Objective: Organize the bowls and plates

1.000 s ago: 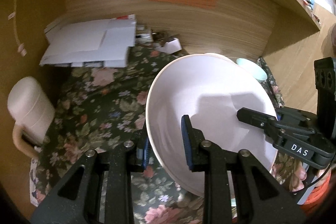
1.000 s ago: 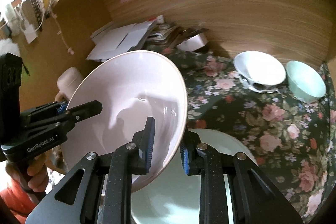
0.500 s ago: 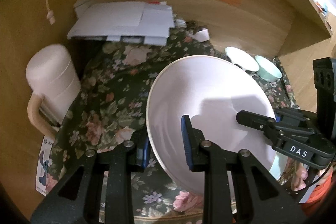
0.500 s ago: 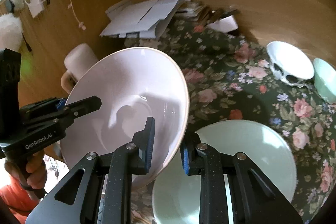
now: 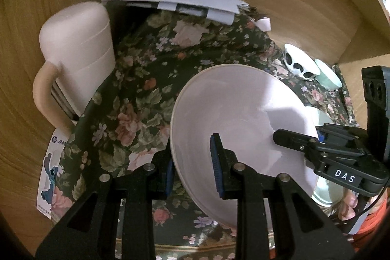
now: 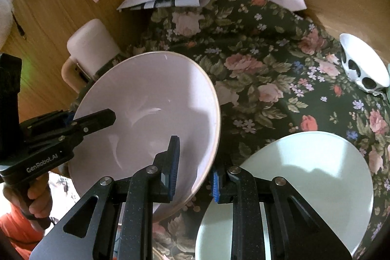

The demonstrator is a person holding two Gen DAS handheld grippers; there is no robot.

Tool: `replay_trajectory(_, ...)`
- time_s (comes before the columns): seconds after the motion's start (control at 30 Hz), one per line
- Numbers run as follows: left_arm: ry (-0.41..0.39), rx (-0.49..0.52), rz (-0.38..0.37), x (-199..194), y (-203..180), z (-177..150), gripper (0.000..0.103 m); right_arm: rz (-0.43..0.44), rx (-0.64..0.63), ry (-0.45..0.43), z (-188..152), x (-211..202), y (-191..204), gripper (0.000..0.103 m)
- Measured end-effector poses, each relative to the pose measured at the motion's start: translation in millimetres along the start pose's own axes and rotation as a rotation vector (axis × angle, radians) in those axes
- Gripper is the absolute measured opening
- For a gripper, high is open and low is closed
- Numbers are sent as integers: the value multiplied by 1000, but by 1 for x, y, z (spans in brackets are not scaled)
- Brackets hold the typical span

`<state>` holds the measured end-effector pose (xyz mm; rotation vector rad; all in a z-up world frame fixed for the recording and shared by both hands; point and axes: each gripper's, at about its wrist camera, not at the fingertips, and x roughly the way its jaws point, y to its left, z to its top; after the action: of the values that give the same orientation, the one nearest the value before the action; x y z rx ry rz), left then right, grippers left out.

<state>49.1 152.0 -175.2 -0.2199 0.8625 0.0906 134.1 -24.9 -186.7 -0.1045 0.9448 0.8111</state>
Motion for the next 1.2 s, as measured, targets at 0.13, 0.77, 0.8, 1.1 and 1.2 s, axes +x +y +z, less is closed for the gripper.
replay_trajectory(0.13, 15, -9, -3, 7, 6, -1, 26, -3, 2, 22, 1, 9, -1, 20)
replay_trajectory(0.77, 44, -12, 13, 20, 10, -5, 27, -1, -1, 40, 5, 14, -1, 30)
replay_trajectory(0.8, 40, -6, 21, 18, 9, -4, 28, -4, -4, 31, 5, 11, 0, 31)
replay_trajectory(1.1, -35, 16, 53, -7, 4, 9, 44, -8, -19, -64, 4, -25, -1, 42)
replay_trajectory(1.2, -66, 34, 44, -19, -4, 16, 47, -5, -18, -101, 5, -39, -4, 43)
